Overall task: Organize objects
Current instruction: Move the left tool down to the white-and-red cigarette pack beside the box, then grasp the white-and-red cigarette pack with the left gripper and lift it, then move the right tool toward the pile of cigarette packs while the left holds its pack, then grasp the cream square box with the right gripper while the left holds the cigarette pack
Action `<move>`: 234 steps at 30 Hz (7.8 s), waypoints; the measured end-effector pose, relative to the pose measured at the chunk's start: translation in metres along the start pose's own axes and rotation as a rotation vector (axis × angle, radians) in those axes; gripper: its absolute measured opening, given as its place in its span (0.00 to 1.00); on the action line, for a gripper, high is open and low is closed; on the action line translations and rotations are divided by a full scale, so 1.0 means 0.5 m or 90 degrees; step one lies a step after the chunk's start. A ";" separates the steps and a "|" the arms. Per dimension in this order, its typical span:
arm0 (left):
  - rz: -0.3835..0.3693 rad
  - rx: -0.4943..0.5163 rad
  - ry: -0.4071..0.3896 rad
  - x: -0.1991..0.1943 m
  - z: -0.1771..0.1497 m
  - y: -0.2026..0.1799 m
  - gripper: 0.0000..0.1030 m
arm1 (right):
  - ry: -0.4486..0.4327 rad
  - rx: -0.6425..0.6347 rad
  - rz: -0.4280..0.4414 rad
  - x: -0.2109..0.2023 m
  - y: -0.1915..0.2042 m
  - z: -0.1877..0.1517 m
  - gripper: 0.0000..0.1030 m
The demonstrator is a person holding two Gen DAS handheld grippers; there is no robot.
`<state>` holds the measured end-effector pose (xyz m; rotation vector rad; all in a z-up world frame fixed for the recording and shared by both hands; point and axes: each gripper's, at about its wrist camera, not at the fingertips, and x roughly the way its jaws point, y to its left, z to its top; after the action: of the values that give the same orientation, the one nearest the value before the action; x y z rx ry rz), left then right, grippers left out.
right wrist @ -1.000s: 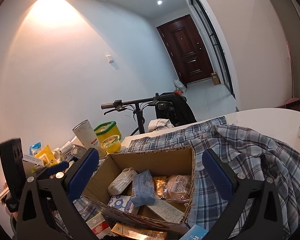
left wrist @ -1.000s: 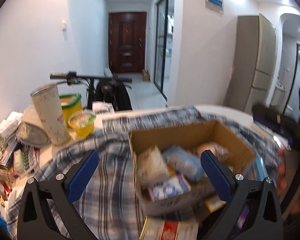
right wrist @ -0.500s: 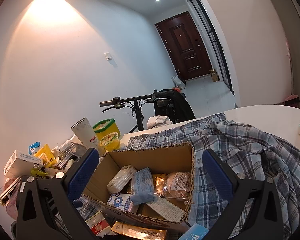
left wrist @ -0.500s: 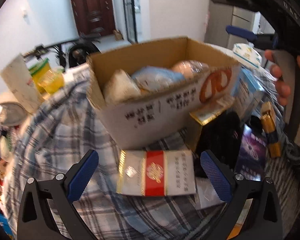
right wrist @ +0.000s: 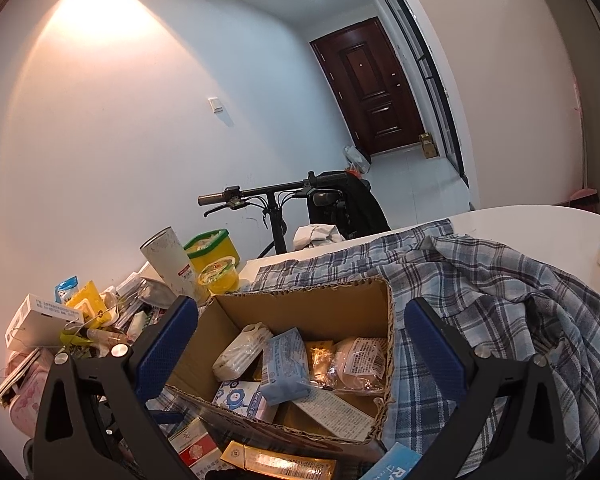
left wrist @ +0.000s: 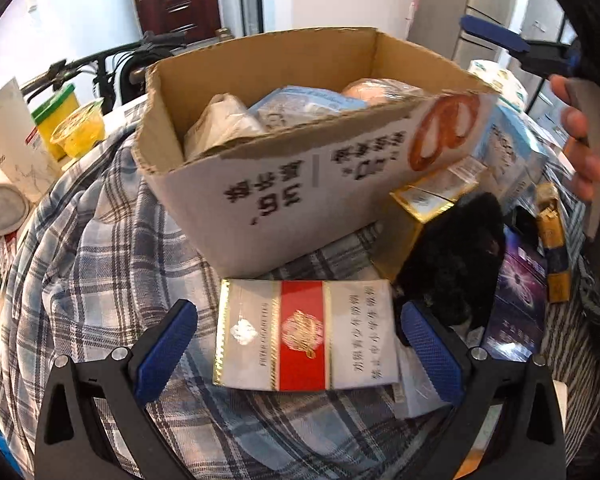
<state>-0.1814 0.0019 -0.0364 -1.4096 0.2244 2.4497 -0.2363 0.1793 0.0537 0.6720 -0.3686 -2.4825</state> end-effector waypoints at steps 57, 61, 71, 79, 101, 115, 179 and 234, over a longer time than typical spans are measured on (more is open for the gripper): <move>0.043 -0.070 -0.441 -0.220 -0.015 -0.013 0.87 | -0.009 -0.063 -0.029 0.010 0.035 -0.015 1.00; 0.040 -0.101 -0.446 -0.220 -0.015 0.010 0.87 | -0.012 -0.073 -0.030 0.008 0.040 -0.016 1.00; 0.048 -0.082 -0.420 -0.193 -0.010 -0.005 0.87 | -0.053 -0.078 0.040 -0.019 0.058 -0.015 1.00; 0.040 -0.093 -0.415 -0.189 -0.010 0.004 0.87 | -0.114 -0.125 0.075 -0.056 0.095 -0.019 1.00; 0.041 -0.096 -0.424 -0.194 -0.013 0.009 0.87 | -0.184 -0.294 0.083 -0.349 0.153 -0.119 1.00; 0.043 -0.094 -0.421 -0.192 -0.012 0.007 0.87 | -0.027 -0.230 -0.028 -0.243 0.026 -0.186 1.00; 0.040 -0.099 -0.418 -0.193 -0.013 0.017 0.87 | -0.004 -0.213 -0.024 -0.228 0.018 -0.183 1.00; 0.037 -0.099 -0.415 -0.194 -0.013 0.013 0.87 | 0.099 -0.103 0.078 -0.175 0.188 -0.288 0.44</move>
<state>-0.1326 -0.0238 0.0441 -0.5895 -0.0772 2.8662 -0.0555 0.1344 0.0030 0.7458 -0.1432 -2.2970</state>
